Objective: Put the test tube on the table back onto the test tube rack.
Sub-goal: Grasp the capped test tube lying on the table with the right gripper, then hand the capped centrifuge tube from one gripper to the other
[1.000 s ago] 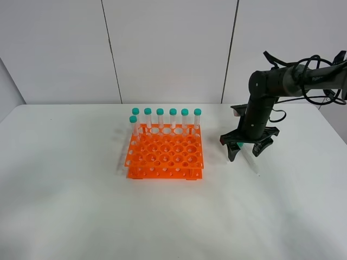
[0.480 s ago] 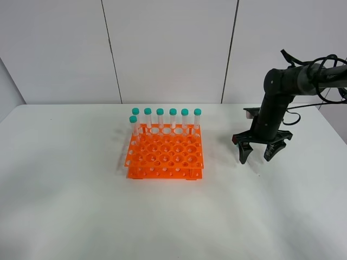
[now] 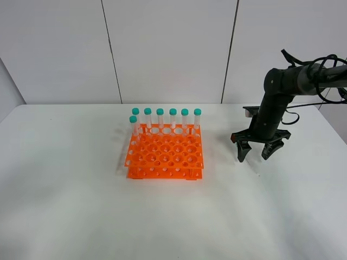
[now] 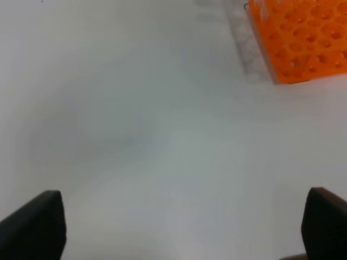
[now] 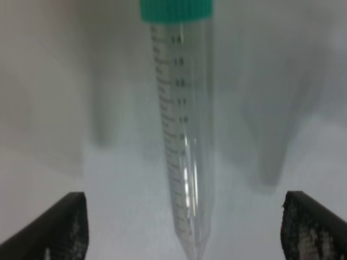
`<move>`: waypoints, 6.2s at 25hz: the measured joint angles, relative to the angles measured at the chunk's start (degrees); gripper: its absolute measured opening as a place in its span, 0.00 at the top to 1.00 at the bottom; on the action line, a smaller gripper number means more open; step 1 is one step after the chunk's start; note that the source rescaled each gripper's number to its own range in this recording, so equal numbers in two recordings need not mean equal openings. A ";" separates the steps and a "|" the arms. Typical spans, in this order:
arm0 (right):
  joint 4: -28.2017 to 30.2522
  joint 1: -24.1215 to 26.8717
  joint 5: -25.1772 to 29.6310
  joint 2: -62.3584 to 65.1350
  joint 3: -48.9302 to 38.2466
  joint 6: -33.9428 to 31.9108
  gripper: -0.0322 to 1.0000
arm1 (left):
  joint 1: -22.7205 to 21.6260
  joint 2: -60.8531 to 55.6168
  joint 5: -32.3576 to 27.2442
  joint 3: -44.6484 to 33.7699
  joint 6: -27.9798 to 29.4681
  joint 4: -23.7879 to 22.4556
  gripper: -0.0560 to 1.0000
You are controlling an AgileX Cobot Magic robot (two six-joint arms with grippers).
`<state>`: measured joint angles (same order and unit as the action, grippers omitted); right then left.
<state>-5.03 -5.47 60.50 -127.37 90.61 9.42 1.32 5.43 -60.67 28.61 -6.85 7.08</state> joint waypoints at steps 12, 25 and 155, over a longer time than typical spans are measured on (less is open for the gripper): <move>0.68 0.00 -2.68 0.00 0.00 -1.52 0.14 | 0.00 0.00 0.00 0.00 0.00 0.00 0.05; 1.41 -0.50 -2.68 -0.68 0.00 -1.80 0.14 | 0.00 0.00 0.00 0.00 0.00 0.00 0.05; -17.99 -44.29 -91.23 44.73 -58.06 25.47 0.94 | 0.00 0.00 0.00 0.00 0.01 -3.16 0.05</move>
<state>-23.02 -49.76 -30.73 -82.64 32.55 34.89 1.32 5.43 -60.67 28.61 -6.83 3.92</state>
